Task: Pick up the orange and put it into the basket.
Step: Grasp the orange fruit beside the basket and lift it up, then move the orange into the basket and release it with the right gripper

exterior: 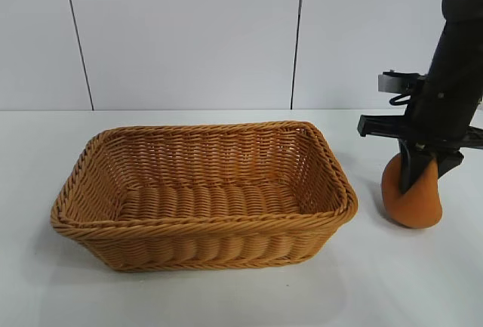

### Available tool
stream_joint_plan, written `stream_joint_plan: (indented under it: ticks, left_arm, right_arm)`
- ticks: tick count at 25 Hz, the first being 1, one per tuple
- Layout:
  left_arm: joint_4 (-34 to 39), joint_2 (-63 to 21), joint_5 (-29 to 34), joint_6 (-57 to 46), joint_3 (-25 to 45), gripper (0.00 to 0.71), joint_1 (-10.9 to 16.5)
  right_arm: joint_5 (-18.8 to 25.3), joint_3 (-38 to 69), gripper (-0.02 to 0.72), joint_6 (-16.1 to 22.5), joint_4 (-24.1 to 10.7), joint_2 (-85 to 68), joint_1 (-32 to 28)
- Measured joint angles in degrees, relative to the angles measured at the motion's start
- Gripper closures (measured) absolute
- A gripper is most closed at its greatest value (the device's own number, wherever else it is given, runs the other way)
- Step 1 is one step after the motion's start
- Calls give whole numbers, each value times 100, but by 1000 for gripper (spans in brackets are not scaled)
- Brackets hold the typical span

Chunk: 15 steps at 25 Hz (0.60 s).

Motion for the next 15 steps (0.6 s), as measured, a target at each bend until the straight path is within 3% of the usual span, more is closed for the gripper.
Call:
stream_joint_plan:
  ticks: [5,10,15]
  left_arm:
    - [0,0,5,0,0,95,0]
    - [0,0,5,0,0,95,0]
    - [0,0,5,11,0,95,0]
  right_arm:
    - [110,14,659,-10,97,-904,0]
    - [121,18,659,-55,534,-1636,31]
    - [68,-20,659,-116,775,-1900,633]
